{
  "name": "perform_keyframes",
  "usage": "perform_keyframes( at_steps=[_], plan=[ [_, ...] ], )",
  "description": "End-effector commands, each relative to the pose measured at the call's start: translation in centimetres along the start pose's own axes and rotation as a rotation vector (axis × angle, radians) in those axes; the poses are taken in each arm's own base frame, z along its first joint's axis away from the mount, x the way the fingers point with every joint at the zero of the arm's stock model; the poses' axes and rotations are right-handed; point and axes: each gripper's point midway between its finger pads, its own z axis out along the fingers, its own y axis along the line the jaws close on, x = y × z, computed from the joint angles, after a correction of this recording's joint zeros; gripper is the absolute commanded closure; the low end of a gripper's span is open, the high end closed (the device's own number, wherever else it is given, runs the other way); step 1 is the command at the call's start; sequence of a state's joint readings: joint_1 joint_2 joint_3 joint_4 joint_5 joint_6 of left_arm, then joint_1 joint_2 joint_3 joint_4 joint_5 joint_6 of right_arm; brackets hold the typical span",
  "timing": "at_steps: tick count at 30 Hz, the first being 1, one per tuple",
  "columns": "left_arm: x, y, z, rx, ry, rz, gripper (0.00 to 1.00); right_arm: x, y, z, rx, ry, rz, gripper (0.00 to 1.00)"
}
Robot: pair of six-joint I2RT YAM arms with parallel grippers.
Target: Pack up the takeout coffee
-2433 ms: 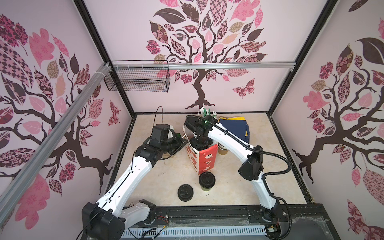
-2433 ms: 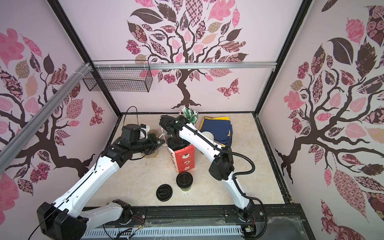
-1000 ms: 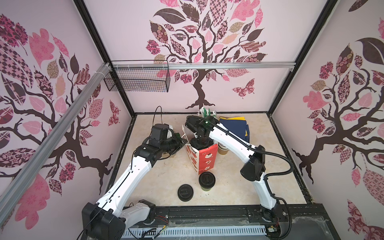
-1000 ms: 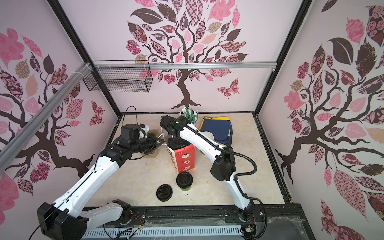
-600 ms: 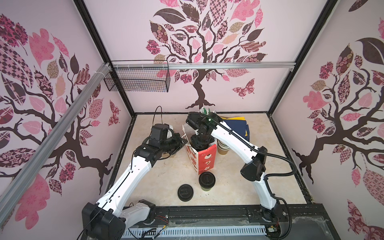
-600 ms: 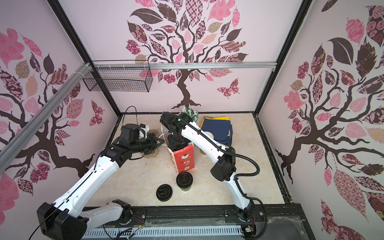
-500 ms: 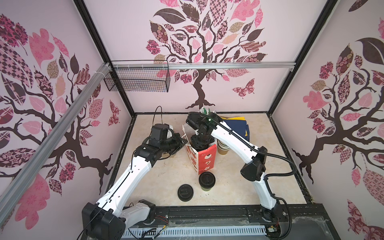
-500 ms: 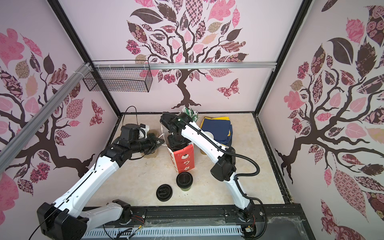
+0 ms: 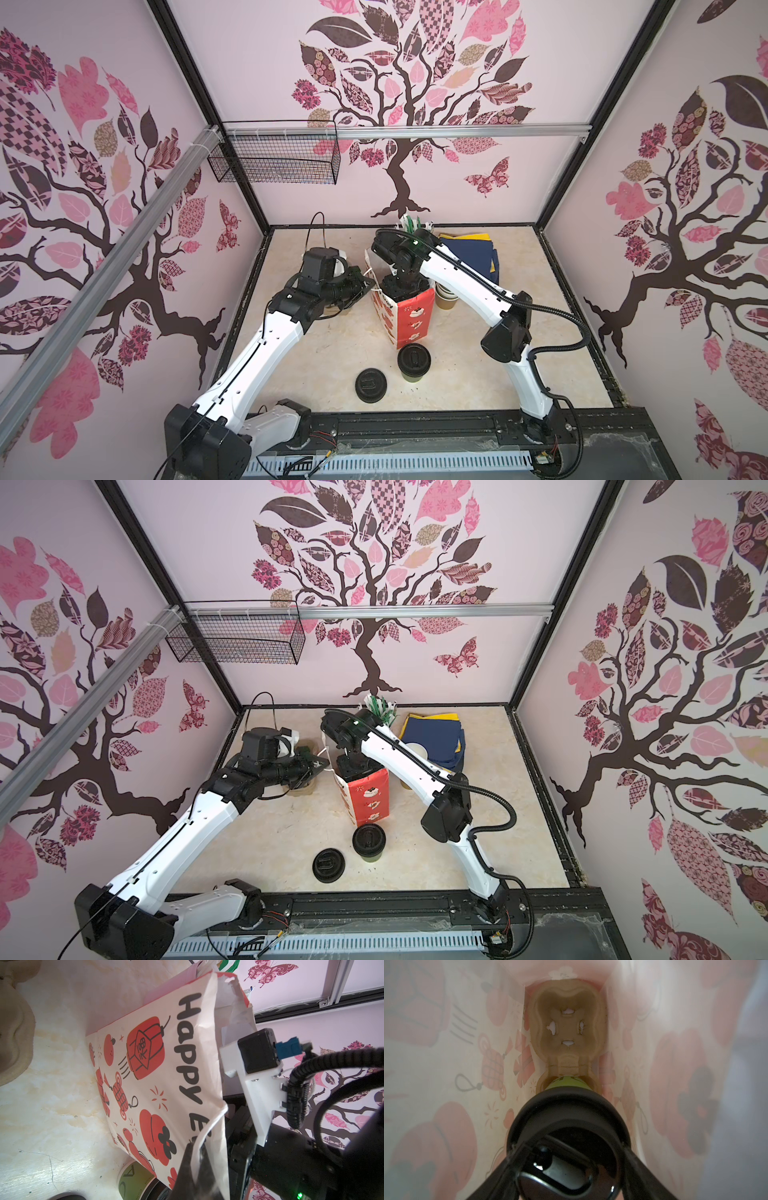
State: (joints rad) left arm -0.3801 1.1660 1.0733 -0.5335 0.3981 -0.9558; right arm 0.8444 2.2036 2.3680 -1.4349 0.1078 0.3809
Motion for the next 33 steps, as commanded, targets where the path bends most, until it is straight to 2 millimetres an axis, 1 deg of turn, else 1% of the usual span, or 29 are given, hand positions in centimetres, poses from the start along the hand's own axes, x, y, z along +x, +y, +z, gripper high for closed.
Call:
perform_keyframes(
  at_steps=[1,9,16,24,33],
  plan=[
    [-0.6,-1.1,-0.4,0.021,-0.011,0.029,1.00,-0.1,-0.4,-0.4,0.007,-0.007,0.003,0.37],
    [-0.5,-1.0,-0.4,0.020,-0.010,0.029,1.00,-0.2,-0.3,1.4,0.022,0.009,-0.006,0.38],
    [-0.5,-1.0,-0.5,0.020,-0.010,0.029,1.00,0.5,-0.3,2.8,0.032,0.043,-0.015,0.38],
    [-0.5,-1.1,-0.5,0.021,-0.012,0.030,1.00,0.5,-0.1,4.0,0.029,0.052,-0.019,0.38],
    [-0.5,-1.1,-0.6,0.023,-0.011,0.031,1.00,1.3,-0.1,5.7,0.040,0.088,-0.030,0.39]
  ],
)
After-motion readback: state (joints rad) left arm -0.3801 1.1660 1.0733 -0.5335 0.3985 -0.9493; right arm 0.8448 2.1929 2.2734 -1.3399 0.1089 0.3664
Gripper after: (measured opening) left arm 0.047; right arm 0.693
